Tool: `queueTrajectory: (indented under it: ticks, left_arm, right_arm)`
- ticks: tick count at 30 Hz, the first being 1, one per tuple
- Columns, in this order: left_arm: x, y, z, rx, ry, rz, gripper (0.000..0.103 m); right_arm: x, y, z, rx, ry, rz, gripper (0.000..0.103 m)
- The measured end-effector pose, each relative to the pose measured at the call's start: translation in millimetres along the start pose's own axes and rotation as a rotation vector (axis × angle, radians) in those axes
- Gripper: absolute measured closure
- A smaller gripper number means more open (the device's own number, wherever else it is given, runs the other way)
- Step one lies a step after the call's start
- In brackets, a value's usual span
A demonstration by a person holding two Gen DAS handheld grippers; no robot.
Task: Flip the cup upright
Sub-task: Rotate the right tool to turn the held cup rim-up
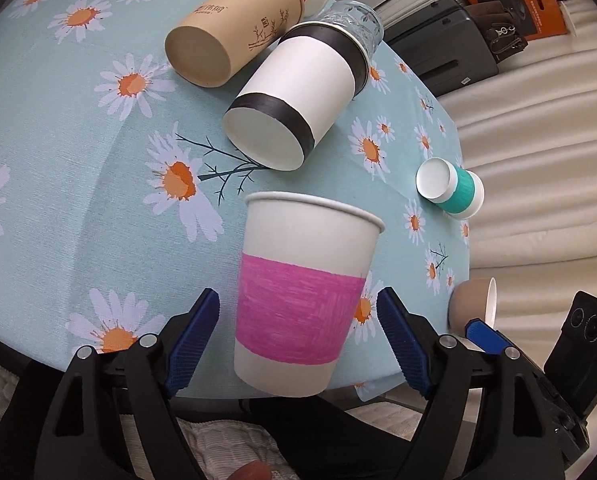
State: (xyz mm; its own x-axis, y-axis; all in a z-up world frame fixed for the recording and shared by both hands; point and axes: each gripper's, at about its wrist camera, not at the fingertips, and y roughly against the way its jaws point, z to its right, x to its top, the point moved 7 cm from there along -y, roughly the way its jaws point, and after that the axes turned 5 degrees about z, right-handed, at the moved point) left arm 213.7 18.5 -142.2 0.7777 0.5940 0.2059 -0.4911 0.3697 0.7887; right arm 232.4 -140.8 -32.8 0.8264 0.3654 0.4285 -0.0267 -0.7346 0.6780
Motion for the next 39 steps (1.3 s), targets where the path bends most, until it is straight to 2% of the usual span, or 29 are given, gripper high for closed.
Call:
queueTrajectory:
  ticks: [3, 10, 15, 23, 27, 31, 36, 39]
  left_arm:
    - [2, 4, 6, 0.003, -0.047, 0.022, 0.018]
    - [2, 24, 12, -0.025, -0.082, 0.045, 0.018]
    - [-1, 50, 8, -0.063, -0.080, 0.079, 0.018]
    - [-26, 80, -9, -0.145, -0.040, 0.092, 0.018]
    - [-40, 85, -16, -0.191, -0.016, 0.085, 0.018]
    - [-49, 84, -20, -0.203, -0.035, 0.094, 0.018]
    - [-55, 86, -24, -0.223, -0.050, 0.105, 0.018]
    - [-60, 90, -25, -0.230, -0.064, 0.116, 0.018]
  right_arm:
    - [1, -3, -2, -0.003, 0.017, -0.008, 0.006]
    - [4, -6, -5, 0.011, -0.016, -0.010, 0.006]
    - [4, -12, 6, 0.005, -0.104, -0.020, 0.006]
    - [8, -42, 26, -0.025, -0.273, -0.063, 0.017]
    - [12, -61, 20, -0.077, -0.283, -0.092, 0.017]
    - [14, -87, 12, -0.180, -0.244, -0.142, 0.017]
    - [16, -111, 7, -0.226, -0.232, -0.182, 0.018]
    - [16, -121, 7, -0.243, -0.238, -0.206, 0.026]
